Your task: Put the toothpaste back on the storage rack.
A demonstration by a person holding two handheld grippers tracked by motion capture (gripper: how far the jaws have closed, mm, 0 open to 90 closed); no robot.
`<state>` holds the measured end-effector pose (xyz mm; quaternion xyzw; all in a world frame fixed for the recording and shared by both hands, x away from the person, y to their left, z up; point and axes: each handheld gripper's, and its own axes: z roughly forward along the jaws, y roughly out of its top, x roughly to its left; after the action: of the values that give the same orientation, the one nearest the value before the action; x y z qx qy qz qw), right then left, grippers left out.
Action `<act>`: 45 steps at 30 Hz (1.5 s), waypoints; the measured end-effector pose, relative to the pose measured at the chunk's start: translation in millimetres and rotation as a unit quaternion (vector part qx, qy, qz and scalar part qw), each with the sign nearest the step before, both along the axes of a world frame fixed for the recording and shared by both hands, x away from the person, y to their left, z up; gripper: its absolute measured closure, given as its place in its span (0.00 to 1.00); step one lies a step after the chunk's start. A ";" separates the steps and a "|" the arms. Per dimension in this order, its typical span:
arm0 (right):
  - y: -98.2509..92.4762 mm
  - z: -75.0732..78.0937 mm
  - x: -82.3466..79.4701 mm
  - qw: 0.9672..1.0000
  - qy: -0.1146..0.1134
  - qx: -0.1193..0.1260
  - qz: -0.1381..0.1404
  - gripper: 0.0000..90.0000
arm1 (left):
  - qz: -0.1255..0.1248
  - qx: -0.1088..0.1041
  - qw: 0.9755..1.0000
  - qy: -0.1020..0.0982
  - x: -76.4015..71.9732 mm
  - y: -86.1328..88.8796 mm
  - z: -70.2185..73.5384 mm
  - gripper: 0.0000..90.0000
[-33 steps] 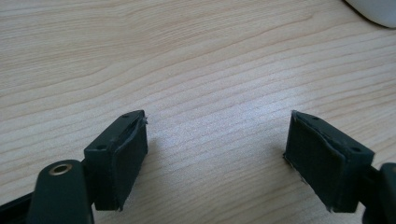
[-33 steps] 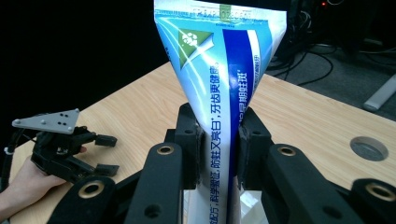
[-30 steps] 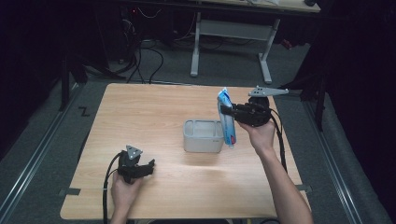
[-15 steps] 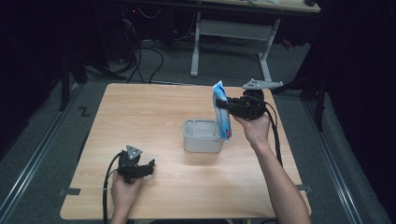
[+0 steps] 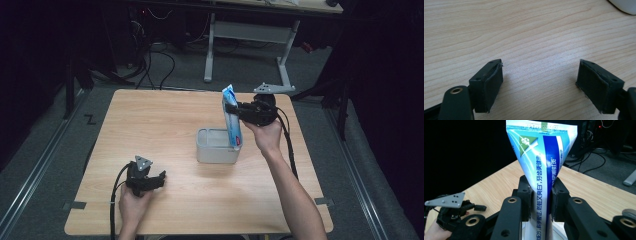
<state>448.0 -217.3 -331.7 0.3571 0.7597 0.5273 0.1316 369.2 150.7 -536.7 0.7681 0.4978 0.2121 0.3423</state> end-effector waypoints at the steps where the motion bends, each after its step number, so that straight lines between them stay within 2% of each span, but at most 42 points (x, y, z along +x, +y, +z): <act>1: 0.8 0.2 0.8 1.000 0.000 0.001 0.000 0.82 | 0.000 0.000 1.000 0.000 0.0 0.0 0.0 0.24; 10: 11.7 1.2 7.5 1.000 -0.004 0.007 0.004 0.82 | 0.000 -0.001 1.000 0.000 0.0 -0.1 -0.1 0.24; 22: 25.6 -1.6 16.6 1.000 -0.009 0.003 0.004 0.82 | -0.001 0.000 1.000 0.000 -0.1 -0.2 -0.1 0.24; 30: 31.6 -9.8 22.4 1.000 -0.004 -0.013 0.000 0.81 | -0.001 0.000 1.000 0.000 -0.1 -0.2 -0.1 0.24; 37: 37.2 -19.6 24.4 0.999 -0.005 -0.037 -0.006 0.81 | -0.001 0.000 1.000 0.000 -0.1 -0.2 -0.1 0.24; 45: 36.4 -30.2 27.5 0.999 0.005 -0.044 -0.010 0.81 | -0.001 0.000 1.000 0.000 0.0 -0.2 -0.1 0.24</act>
<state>475.4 -180.9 -361.9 0.3611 0.7790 0.4905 0.1487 369.1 150.6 -536.8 0.7688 0.4966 0.2119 0.3428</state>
